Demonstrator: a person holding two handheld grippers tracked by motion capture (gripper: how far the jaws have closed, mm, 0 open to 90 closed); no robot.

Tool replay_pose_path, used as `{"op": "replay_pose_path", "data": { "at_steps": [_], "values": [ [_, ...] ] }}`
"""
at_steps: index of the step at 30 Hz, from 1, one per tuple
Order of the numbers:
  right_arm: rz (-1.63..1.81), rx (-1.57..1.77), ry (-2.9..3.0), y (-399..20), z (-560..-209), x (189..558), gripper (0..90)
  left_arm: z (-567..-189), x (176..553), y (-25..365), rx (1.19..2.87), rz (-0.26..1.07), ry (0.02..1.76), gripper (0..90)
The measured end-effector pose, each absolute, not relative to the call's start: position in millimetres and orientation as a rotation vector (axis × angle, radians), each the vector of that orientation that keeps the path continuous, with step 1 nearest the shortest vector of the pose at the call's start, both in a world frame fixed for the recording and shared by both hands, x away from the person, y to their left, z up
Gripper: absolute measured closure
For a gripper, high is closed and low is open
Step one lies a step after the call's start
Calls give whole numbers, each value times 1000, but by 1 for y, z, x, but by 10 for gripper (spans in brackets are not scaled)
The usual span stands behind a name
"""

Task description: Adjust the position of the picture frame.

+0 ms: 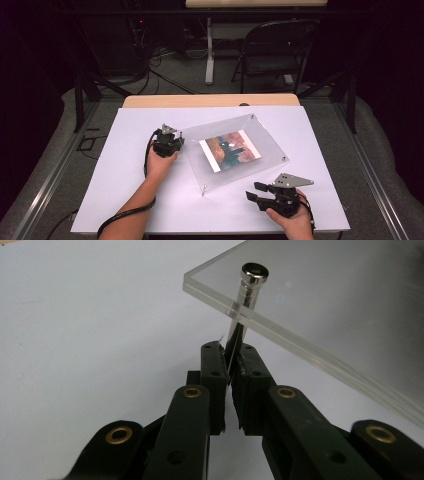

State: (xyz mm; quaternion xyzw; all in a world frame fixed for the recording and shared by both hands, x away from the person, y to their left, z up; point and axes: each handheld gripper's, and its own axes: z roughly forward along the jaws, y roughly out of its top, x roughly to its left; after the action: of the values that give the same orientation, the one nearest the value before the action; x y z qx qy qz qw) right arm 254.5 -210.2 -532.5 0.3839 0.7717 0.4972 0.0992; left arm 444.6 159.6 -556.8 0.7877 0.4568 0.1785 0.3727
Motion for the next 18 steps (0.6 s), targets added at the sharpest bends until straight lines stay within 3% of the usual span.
{"op": "replay_pose_path", "data": {
  "at_steps": [18],
  "values": [
    [1493, 966, 2503, -137, -560, 257, 644, -540, 418, 170, 2045, 333, 1169, 836]
  ]
}}
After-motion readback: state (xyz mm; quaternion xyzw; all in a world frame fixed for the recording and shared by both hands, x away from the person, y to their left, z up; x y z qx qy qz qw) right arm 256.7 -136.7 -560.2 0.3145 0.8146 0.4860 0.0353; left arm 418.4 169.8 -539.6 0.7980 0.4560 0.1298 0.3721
